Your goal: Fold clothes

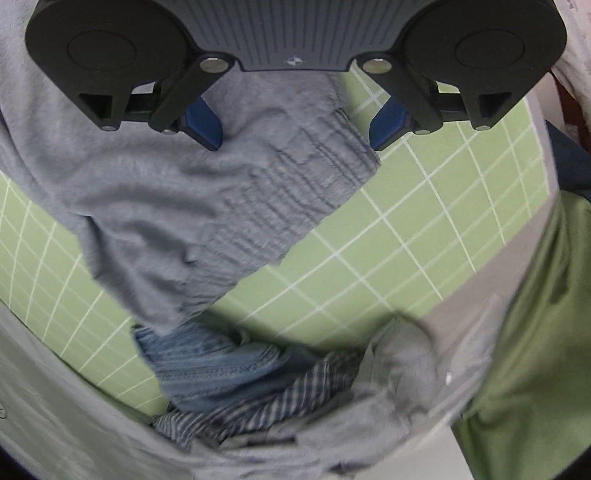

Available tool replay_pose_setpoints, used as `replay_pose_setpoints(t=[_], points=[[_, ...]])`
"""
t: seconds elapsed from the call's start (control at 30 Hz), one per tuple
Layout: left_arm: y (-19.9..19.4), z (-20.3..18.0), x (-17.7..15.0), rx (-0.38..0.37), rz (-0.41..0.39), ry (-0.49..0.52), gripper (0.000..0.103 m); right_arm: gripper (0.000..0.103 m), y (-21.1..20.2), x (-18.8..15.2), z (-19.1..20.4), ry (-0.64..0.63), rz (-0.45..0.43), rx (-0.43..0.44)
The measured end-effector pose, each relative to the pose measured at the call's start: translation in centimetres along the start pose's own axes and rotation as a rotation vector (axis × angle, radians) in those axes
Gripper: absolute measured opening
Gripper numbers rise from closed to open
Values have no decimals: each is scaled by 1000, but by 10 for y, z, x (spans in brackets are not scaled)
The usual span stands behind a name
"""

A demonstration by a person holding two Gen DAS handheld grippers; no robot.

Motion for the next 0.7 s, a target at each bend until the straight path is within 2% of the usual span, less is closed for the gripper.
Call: replay_pose_setpoints(t=[0.07,0.13,0.2,0.27,0.37,0.47,0.57,0.63,0.7], points=[[7,5,-1,-53,9,-31,86,77,-13,-4,7,-16,-8,-12],[6,7,-1,-83,-20,-43,69,77,-27,-8,12,-26,-11,-23],[3,9,1,-103,-57,-39,41,77,-39,-13,18,-38,-10,-36],[0,12,5,-144,-79,-38,33,77,-45,-19,26,-51,-3,-45],[7,40,15,-121,-96,-78,32,77,-48,-26,39,-74,12,-38],[21,77,25,-17,-117,-109,33,77,-51,-30,51,-111,7,-1],[25,104,35,77,-95,-146,42,78,-55,-33,63,-150,-4,41],[17,109,39,67,-94,-173,49,79,-56,-33,63,-158,-12,56],[1,106,39,43,-114,-190,68,79,-55,-30,55,-140,-27,53]])
Point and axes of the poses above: each gripper's, at about its wrist camera, not at the fingertips, and y roughly the way its jaws point, z to its left, x to its top, the point moved 4 cm from there along y, roughly the way its jaws point, and after that the axes turned 13 degrees about -z, right-handed, at the moved point
